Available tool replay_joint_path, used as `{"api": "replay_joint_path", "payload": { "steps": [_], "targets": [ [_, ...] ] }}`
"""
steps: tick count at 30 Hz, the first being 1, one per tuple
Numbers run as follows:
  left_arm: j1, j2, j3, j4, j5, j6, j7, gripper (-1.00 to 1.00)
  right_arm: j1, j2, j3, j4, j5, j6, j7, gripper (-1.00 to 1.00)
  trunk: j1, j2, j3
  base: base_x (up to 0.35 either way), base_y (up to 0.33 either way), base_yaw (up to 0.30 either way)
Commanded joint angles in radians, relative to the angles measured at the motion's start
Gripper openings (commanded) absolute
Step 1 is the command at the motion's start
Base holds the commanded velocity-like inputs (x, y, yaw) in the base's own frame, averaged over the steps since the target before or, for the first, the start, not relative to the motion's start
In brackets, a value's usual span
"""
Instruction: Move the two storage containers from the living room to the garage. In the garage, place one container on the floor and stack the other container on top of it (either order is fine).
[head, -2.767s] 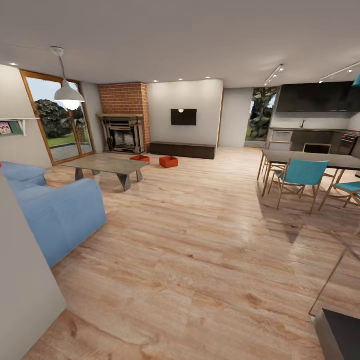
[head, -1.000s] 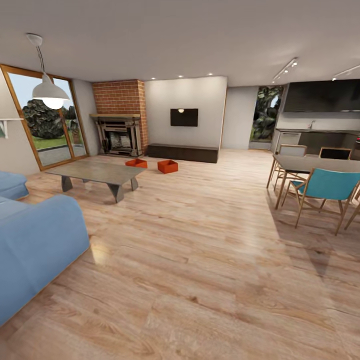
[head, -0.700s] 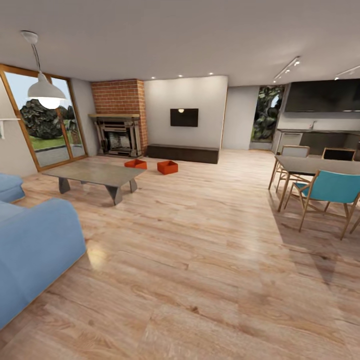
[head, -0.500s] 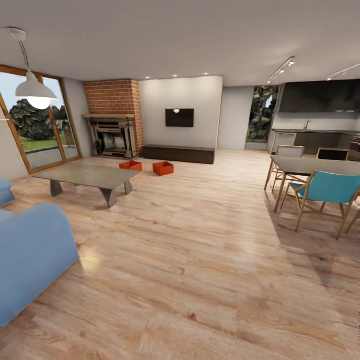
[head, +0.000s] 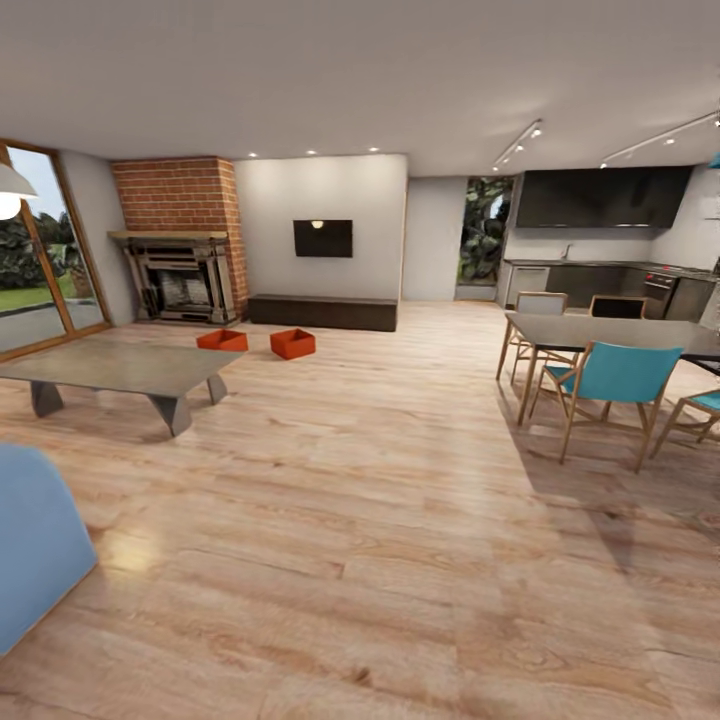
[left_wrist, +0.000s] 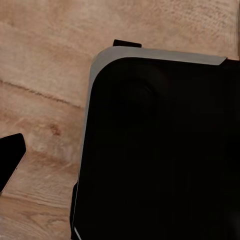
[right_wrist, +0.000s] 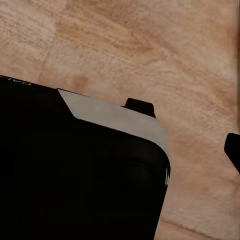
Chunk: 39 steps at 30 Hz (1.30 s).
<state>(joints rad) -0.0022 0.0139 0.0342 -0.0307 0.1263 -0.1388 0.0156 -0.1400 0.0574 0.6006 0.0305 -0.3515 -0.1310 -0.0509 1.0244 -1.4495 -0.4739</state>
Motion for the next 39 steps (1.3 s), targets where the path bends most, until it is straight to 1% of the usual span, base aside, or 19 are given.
{"api": "replay_joint_path", "payload": {
  "steps": [1, 39],
  "targets": [
    [0.0, 0.0, 0.003, 0.0, 0.006, -0.002, 0.0, 1.0, -0.001, 0.001, 0.008, 0.003, -0.008, -0.005, -0.001, 1.0, 0.001, 0.0, -0.001, 0.321, 0.0, -0.061],
    [0.0, 0.0, 0.003, 0.0, 0.006, -0.002, 0.0, 1.0, -0.001, 0.001, 0.008, 0.003, -0.007, -0.005, -0.001, 1.0, 0.001, 0.0, -0.001, 0.321, 0.0, -0.003]
  ]
}}
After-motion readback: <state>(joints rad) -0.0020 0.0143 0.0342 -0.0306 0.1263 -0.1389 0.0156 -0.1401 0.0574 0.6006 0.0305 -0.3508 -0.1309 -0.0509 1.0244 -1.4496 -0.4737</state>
